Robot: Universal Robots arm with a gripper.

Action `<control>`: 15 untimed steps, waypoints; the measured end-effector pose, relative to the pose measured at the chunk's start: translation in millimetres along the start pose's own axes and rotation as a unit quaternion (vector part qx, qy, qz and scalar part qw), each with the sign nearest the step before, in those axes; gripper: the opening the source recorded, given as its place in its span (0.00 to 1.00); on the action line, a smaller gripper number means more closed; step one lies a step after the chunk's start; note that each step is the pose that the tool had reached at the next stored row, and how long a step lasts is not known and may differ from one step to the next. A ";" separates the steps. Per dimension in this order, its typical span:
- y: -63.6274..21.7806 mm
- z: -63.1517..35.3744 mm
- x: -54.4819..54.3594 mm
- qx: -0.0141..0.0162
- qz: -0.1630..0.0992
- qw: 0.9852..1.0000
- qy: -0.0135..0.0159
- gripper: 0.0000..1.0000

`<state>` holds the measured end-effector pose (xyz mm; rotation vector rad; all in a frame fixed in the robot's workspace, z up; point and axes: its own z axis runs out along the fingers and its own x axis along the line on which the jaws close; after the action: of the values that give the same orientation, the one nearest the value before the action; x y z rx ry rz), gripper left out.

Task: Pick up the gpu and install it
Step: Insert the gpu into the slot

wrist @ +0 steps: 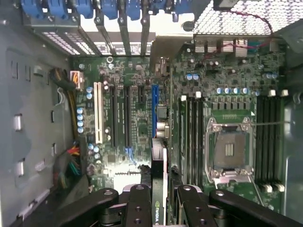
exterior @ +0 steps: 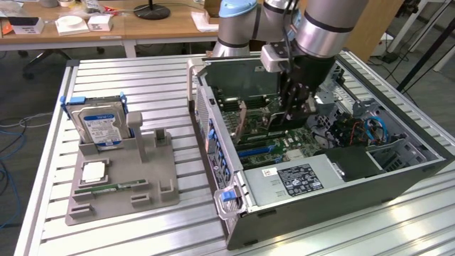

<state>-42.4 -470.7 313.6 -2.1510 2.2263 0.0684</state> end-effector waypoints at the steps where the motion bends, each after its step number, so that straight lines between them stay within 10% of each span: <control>1: 2.3 1.9 0.2 0.000 0.000 1.000 0.000 0.26; 15: 14.0 27.2 2.2 0.000 0.000 1.000 0.000 0.26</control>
<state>-56.4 -470.7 286.2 -2.1512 2.2263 0.0684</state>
